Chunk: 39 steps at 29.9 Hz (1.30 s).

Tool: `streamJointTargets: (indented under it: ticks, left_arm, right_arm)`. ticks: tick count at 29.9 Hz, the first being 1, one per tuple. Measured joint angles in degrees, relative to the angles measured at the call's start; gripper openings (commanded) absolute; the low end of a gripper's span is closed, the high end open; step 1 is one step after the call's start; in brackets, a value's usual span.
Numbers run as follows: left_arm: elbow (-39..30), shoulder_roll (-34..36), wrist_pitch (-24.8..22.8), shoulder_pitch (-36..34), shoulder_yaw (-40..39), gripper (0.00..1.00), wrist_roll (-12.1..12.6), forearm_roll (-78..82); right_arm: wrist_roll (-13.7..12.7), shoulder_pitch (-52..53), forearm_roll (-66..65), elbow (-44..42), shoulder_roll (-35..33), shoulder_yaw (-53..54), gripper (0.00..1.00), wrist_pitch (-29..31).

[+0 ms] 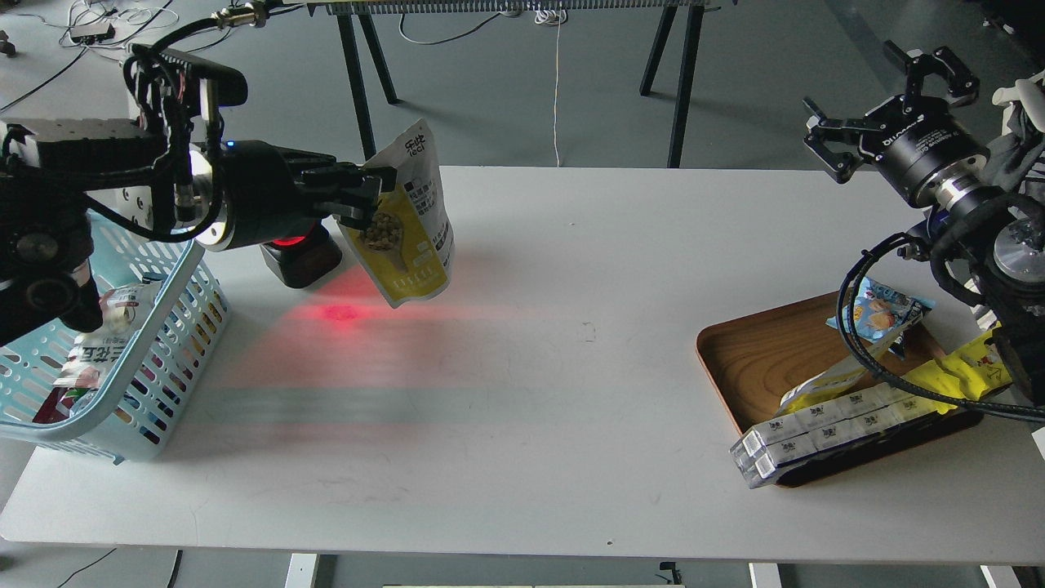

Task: Scan snack and place in basket
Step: 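Hold the packet in front of the scanner with the left gripper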

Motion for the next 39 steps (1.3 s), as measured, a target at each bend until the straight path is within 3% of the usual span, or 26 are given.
streamJointTargets:
  ticks: [4, 8, 23, 32, 39]
  left_arm:
    - [0.2, 0.8, 0.0, 0.9, 0.4, 0.02, 2.0, 0.0]
    - [0.4, 1.5, 0.0, 2.2, 0.4, 0.02, 2.0, 0.2]
    - [0.6, 0.6, 0.0, 7.7, 0.3, 0.01, -3.4, 1.5]
    - [0.6, -0.6, 0.0, 7.9, 0.3, 0.01, -9.0, 7.2]
    - [0.5, -2.1, 0.4, 7.7, -0.3, 0.01, -10.5, 7.7]
  right_arm:
    - [0.0, -0.1, 0.0, -0.1, 0.1, 0.0, 0.96, 0.0]
    - [0.0, -0.1, 0.0, -0.1, 0.1, -0.1, 0.96, 0.0]
    - [0.0, -0.1, -0.1, -0.1, 0.1, -0.1, 0.96, 0.0]
    - [0.0, -0.2, -0.1, -0.1, 0.1, -0.2, 0.96, 0.0]
    - [0.0, -0.2, -0.1, -0.1, 0.1, -0.2, 0.96, 0.0]
